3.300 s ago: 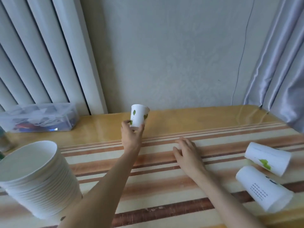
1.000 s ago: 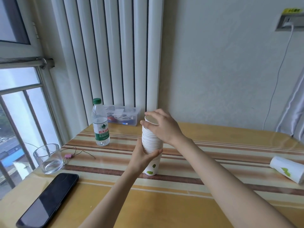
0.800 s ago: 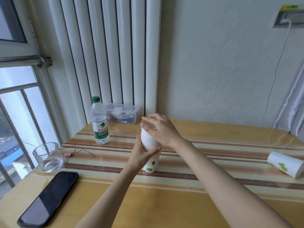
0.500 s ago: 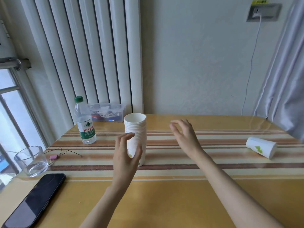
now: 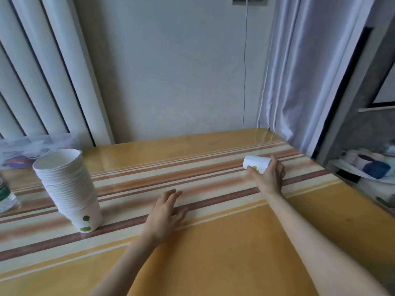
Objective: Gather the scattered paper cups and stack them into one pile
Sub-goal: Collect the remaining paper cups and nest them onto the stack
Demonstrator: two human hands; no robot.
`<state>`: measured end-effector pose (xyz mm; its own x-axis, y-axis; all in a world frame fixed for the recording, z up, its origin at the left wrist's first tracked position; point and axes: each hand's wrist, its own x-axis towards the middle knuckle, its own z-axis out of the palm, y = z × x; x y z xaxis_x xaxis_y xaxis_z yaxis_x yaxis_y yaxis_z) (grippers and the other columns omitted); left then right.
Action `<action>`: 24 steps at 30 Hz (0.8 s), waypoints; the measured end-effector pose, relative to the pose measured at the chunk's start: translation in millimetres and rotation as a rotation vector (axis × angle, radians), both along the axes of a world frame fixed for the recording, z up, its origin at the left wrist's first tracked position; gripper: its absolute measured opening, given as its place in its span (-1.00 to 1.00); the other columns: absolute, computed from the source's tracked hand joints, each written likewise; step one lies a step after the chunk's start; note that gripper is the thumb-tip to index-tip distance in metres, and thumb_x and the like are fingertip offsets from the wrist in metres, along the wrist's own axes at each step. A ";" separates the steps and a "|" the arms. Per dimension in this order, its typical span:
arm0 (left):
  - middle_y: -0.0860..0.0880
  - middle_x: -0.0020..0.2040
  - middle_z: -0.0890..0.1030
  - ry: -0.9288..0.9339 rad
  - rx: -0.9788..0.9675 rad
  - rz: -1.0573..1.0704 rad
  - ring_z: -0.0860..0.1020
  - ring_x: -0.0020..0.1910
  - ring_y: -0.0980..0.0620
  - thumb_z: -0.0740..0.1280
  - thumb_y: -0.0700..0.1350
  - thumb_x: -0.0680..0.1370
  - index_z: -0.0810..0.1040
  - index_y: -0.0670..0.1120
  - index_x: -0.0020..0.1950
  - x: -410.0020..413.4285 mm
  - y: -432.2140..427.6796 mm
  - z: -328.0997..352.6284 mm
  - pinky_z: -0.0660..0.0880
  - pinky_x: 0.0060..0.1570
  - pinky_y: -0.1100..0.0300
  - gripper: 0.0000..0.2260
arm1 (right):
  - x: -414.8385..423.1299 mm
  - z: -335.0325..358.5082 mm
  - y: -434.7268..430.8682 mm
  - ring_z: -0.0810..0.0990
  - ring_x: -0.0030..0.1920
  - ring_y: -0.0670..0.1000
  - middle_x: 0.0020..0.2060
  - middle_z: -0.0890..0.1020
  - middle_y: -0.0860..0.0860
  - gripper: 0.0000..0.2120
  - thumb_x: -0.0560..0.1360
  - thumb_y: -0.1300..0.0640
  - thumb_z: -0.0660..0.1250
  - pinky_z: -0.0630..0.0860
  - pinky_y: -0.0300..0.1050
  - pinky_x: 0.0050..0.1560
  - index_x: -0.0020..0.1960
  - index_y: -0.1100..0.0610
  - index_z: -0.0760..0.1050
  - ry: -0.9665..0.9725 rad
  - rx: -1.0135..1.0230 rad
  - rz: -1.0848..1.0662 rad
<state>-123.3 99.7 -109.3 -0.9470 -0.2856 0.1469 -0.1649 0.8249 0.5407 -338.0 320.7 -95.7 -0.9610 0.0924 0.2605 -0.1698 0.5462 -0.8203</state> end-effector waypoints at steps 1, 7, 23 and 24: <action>-0.02 0.49 0.31 -0.039 -0.030 0.009 0.36 0.42 -0.04 0.14 0.26 0.50 0.28 -0.01 0.50 -1.7 0.0 -3.3 0.32 0.39 0.12 -0.37 | -11.5 -2.9 3.4 0.15 0.42 0.24 0.42 0.22 0.23 -0.13 0.32 0.00 0.49 0.16 0.14 0.40 0.45 0.18 0.11 -0.031 0.004 0.015; 0.06 0.46 0.35 -0.086 -0.069 0.051 0.34 0.43 0.00 0.01 0.34 0.42 0.28 0.04 0.49 -3.9 -1.3 -17.7 0.30 0.39 0.13 -0.29 | -50.7 -15.7 15.5 0.18 0.43 0.23 0.41 0.28 0.22 -0.05 0.28 0.08 0.52 0.15 0.09 0.42 0.49 0.10 0.03 -0.126 0.083 0.072; 0.01 0.43 0.39 0.299 0.050 0.096 0.36 0.40 0.04 0.41 0.29 0.32 0.21 -0.02 0.52 32.6 -5.5 51.2 0.35 0.36 0.12 -0.14 | 116.7 77.4 -97.9 0.18 0.45 -0.11 0.46 0.19 -0.09 -0.09 0.30 -0.10 0.48 0.20 -0.07 0.42 0.49 -0.14 0.04 -0.139 -0.048 0.978; 0.03 0.39 0.43 0.325 0.056 0.122 0.40 0.36 0.04 0.34 0.34 0.30 0.26 -0.01 0.49 40.9 -8.0 55.7 0.41 0.32 0.07 -0.16 | 128.4 84.4 -105.5 0.19 0.43 -0.15 0.44 0.20 -0.10 -0.09 0.31 -0.07 0.49 0.21 -0.12 0.39 0.49 -0.12 0.03 -0.128 -0.059 1.017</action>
<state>-82.4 91.7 -53.5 -0.8117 -0.4101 0.4159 -0.0723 0.7771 0.6252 -209.6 215.2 -11.4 -0.6121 -0.7718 0.1720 -0.4395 0.1512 -0.8854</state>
